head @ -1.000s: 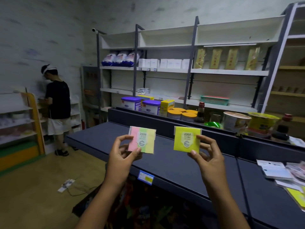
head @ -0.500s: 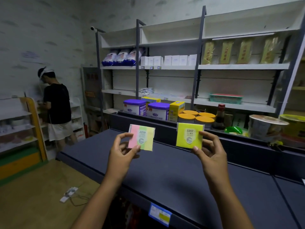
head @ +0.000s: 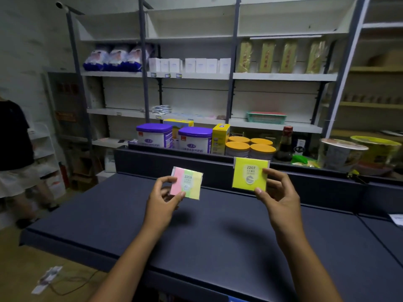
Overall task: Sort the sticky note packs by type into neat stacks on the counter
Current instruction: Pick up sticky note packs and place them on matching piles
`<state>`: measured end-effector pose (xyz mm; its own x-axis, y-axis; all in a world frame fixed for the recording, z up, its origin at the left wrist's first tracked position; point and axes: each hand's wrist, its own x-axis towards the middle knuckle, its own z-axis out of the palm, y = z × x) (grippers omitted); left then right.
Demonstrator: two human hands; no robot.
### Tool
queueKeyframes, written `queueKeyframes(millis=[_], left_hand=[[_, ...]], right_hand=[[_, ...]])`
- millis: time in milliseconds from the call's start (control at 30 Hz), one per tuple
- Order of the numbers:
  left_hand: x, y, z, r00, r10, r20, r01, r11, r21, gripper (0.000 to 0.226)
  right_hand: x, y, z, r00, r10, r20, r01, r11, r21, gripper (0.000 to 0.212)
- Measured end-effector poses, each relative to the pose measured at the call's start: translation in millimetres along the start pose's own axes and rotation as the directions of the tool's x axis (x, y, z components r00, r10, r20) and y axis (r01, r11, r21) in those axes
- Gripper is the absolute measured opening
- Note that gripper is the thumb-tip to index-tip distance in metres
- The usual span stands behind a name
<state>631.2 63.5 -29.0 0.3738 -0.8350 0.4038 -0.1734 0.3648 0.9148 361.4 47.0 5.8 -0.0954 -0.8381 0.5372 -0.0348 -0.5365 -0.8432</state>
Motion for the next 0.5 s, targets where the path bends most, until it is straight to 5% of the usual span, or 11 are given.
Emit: queueKeyframes(millis=[500], left_hand=[[77.7, -70.1, -24.6, 0.981, -0.151, 0.121, 0.092, 0.914, 0.396, 0.032]], right_hand=[[36.5, 25.2, 86.6, 0.999, 0.039, -0.02, -0.039, 0.999, -0.033, 0.046]])
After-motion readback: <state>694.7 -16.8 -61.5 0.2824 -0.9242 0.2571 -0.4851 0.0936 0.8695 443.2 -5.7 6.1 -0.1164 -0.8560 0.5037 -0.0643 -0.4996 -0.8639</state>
